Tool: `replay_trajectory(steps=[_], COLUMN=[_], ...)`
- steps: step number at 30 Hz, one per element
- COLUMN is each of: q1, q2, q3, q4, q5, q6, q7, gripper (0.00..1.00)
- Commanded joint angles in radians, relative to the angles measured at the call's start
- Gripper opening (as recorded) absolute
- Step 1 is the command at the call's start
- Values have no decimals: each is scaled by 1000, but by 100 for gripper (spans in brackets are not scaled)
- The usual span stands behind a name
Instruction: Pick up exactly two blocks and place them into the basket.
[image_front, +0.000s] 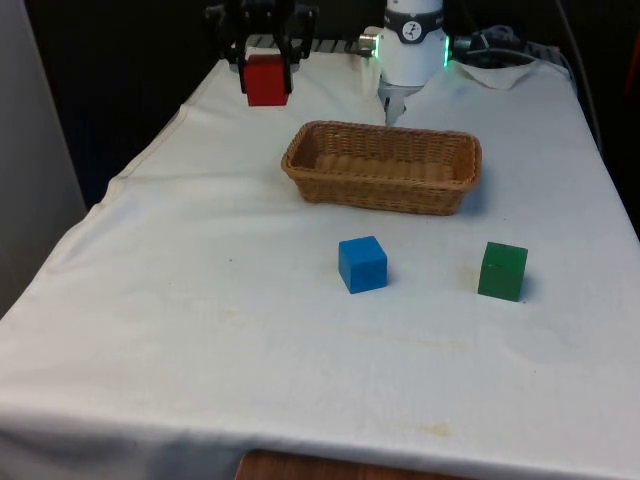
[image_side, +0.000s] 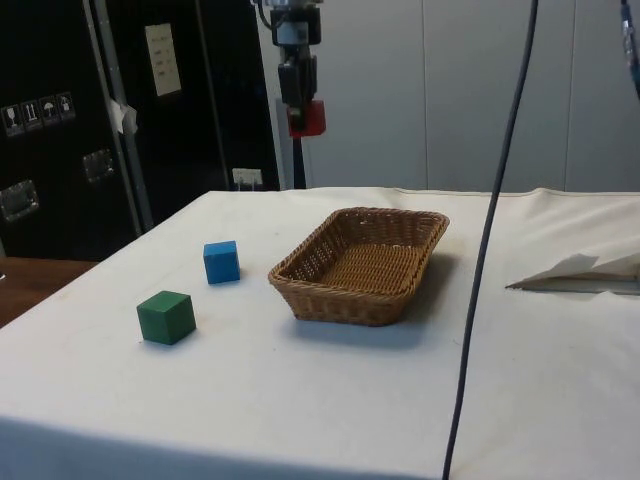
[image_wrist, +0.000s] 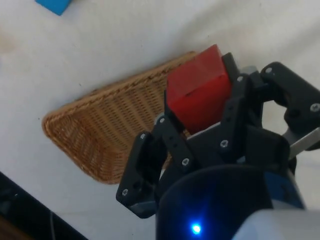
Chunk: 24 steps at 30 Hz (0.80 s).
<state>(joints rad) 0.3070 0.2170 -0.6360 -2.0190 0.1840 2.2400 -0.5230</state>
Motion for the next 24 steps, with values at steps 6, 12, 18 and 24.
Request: replay_trajectory(steps=[6, 12, 18, 24], q1=[6, 7, 7, 2], q2=[-27, -50, -71, -90], q3=[-4, -4, -3, 1], q4=[-30, -58, -83, -109], q5=[-27, -32, -39, -33], q6=[-3, -8, -11, -16], q7=[39, 68, 90, 91], gripper=[1, 1, 1, 1])
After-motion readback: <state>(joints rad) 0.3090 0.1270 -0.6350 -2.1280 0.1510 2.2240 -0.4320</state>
